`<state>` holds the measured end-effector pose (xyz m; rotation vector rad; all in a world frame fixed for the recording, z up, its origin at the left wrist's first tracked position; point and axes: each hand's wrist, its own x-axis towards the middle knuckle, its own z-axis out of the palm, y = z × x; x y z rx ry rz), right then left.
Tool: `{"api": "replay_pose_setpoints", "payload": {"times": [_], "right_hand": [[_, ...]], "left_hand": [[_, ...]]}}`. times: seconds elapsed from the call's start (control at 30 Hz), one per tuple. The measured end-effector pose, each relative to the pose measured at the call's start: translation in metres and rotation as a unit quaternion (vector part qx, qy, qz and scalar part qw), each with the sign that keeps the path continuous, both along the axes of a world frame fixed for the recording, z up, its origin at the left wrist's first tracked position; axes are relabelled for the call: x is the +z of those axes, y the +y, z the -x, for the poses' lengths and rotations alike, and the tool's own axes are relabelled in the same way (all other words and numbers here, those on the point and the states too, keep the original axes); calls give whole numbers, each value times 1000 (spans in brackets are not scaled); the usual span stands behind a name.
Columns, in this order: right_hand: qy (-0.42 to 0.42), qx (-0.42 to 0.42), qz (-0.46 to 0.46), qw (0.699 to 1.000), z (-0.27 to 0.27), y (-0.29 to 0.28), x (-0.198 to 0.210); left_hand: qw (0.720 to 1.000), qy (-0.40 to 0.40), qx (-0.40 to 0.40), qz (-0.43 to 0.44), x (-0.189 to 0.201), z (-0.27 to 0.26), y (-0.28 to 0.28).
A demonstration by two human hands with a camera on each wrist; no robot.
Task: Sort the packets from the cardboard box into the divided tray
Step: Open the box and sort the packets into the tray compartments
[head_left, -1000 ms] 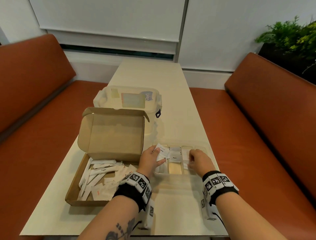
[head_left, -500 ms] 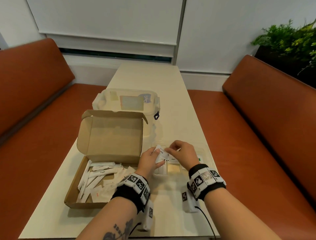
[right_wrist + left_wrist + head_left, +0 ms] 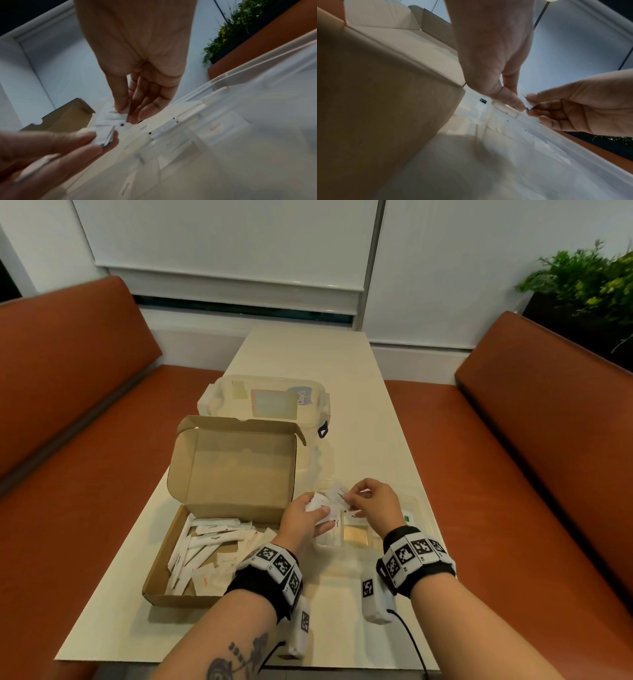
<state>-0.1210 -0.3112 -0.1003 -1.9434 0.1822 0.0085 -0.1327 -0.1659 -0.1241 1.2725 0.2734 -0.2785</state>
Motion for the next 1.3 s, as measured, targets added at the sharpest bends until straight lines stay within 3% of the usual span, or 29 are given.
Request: {"api": "replay_pose_setpoints", "payload": {"times": [0.13, 0.3, 0.53, 0.63, 1.13, 1.2, 1.3], "right_hand": [[-8, 52, 41, 998, -5, -13, 8], [13, 144, 102, 984, -9, -9, 18], [20, 48, 7, 999, -3, -1, 7], [63, 59, -34, 996, 2, -5, 0], [12, -4, -13, 1000, -10, 2, 1], [-4, -28, 18, 999, -15, -4, 2], [-15, -14, 174, 985, -20, -15, 4]], "left_hand": [[999, -25, 0, -26, 4, 1, 1], [995, -38, -58, -73, 6, 5, -4], [997, -54, 2, -58, 3, 4, -8], [997, -57, 20, -51, 1, 2, -6], [998, -42, -4, -48, -1, 2, -5], [998, -40, 5, -57, -1, 3, -4], [998, -31, 10, -54, -1, 3, -4]]}}
